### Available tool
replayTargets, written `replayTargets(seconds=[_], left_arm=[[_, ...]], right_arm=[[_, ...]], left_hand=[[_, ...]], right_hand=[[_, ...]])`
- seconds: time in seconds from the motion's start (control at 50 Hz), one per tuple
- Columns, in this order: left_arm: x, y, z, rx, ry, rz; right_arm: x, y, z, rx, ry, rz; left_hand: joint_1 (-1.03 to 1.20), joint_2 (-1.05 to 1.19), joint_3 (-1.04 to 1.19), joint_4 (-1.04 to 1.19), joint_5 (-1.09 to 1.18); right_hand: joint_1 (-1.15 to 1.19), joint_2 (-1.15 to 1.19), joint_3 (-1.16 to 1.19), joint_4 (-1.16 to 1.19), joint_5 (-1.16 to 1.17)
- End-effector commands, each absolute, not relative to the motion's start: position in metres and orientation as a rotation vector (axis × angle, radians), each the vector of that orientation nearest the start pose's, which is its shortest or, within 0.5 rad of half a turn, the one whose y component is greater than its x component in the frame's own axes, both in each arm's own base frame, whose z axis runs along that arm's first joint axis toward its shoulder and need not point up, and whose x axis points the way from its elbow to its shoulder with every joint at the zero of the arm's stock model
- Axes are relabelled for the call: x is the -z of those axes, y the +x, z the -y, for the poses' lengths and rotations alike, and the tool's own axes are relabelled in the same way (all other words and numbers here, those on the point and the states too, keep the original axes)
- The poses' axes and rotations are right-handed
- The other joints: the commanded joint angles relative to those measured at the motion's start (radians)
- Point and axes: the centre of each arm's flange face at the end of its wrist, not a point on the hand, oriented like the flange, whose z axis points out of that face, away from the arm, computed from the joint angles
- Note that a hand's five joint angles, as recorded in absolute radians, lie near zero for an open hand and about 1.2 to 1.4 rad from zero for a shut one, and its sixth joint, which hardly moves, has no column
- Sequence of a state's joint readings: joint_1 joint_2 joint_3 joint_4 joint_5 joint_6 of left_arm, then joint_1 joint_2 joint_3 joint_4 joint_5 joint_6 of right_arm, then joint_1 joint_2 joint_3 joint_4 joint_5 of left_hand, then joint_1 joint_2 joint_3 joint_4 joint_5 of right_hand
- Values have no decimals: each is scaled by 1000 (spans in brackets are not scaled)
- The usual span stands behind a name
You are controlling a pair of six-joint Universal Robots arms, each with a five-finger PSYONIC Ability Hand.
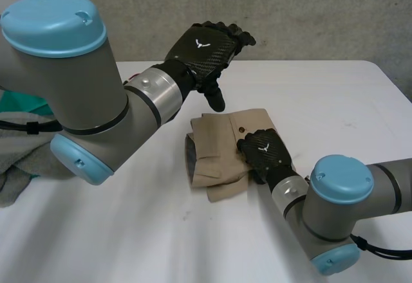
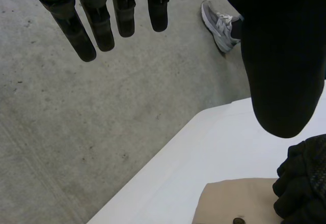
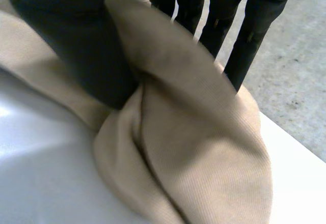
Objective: Fold the laundry.
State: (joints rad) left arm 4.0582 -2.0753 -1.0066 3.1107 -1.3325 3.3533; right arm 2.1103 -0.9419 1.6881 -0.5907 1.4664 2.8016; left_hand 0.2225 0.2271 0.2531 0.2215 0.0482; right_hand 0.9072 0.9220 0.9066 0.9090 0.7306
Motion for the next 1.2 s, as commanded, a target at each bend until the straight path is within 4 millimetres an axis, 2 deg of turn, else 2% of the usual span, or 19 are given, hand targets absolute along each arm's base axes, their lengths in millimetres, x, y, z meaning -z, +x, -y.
replayTargets(seconds=[0.02, 0.1, 0.12, 0.14, 0.2, 0.22, 0.34, 0.42, 0.64, 0.72, 0.8, 0.82, 0.92, 0.94, 1.02, 1.04, 1.08, 1.16, 1.2], left_arm=[[-295, -379, 242, 2519, 1317, -2179], [-295, -380, 241, 2521, 1320, -2181], [-295, -380, 241, 2520, 1321, -2179], [-295, -380, 241, 2520, 1322, -2177], [-295, -381, 240, 2520, 1324, -2177], [-296, -380, 240, 2522, 1324, -2175], [-296, -379, 240, 2523, 1318, -2181], [-296, -380, 240, 2524, 1319, -2183], [-292, -382, 240, 2519, 1326, -2188], [-293, -381, 241, 2520, 1323, -2186], [-293, -381, 241, 2520, 1318, -2186], [-294, -380, 241, 2523, 1315, -2183], [-297, -377, 244, 2530, 1306, -2176], [-297, -377, 244, 2530, 1304, -2176], [-298, -377, 244, 2533, 1307, -2168], [-299, -378, 244, 2537, 1309, -2163], [-299, -378, 243, 2534, 1312, -2166], [-303, -379, 241, 2551, 1317, -2150], [-304, -380, 240, 2554, 1319, -2148]], right_arm=[[-138, 301, 266, 1831, -781, -2030], [-142, 298, 270, 1788, -704, -2048], [-144, 296, 272, 1773, -675, -2057], [-144, 294, 273, 1762, -661, -2065], [-146, 284, 276, 1705, -596, -2123], [-147, 281, 277, 1688, -572, -2141], [-142, 251, 282, 1515, -368, -2302], [-134, 244, 282, 1452, -328, -2331], [-113, 249, 300, 1561, -439, -2293], [-106, 259, 309, 1615, -462, -2239], [-99, 268, 320, 1650, -484, -2196], [-97, 271, 327, 1660, -490, -2189], [-104, 267, 344, 1688, -454, -2183], [-108, 265, 349, 1706, -435, -2171], [-140, 249, 391, 1909, -282, -2015], [-153, 240, 410, 1998, -214, -1948], [-163, 231, 431, 2082, -140, -1891], [-168, 195, 480, 2204, 52, -1934], [-164, 182, 495, 2219, 96, -1972]], left_hand=[[-48, -53, -79, -47, -48], [-48, -53, -79, -47, -48], [-48, -53, -79, -47, -48], [-48, -53, -79, -47, -48], [-48, -53, -79, -47, -48], [-48, -53, -79, -47, -48], [-48, -53, -79, -47, -48], [-48, -53, -79, -47, -48], [-48, -53, -79, -47, -48], [-48, -53, -79, -47, -48], [-48, -53, -79, -47, -48], [-48, -53, -79, -47, -48], [-48, -53, -79, -47, -48], [-48, -53, -79, -47, -48], [-48, -53, -79, -47, -48], [-48, -53, -79, -47, -48], [-48, -53, -79, -47, -48], [-48, -53, -79, -47, -48], [-48, -53, -79, -47, -48]], right_hand=[[489, 474, 490, 487, 491], [82, 67, 83, 80, 84], [-262, -277, -262, -264, -260], [-414, -429, -413, -416, -412], [-723, -737, -722, -724, -721], [-733, -747, -732, -734, -731], [-733, -747, -732, -734, -731], [-733, -747, -732, -734, -731], [-733, -747, -732, -734, -731], [-481, -496, -480, -483, -479], [214, 199, 215, 212, 216], [486, 471, 487, 485, 488], [489, 474, 490, 487, 491], [489, 474, 490, 487, 491], [489, 474, 490, 487, 491], [489, 474, 490, 487, 491], [489, 474, 490, 487, 491], [489, 474, 490, 487, 491], [489, 474, 490, 487, 491]])
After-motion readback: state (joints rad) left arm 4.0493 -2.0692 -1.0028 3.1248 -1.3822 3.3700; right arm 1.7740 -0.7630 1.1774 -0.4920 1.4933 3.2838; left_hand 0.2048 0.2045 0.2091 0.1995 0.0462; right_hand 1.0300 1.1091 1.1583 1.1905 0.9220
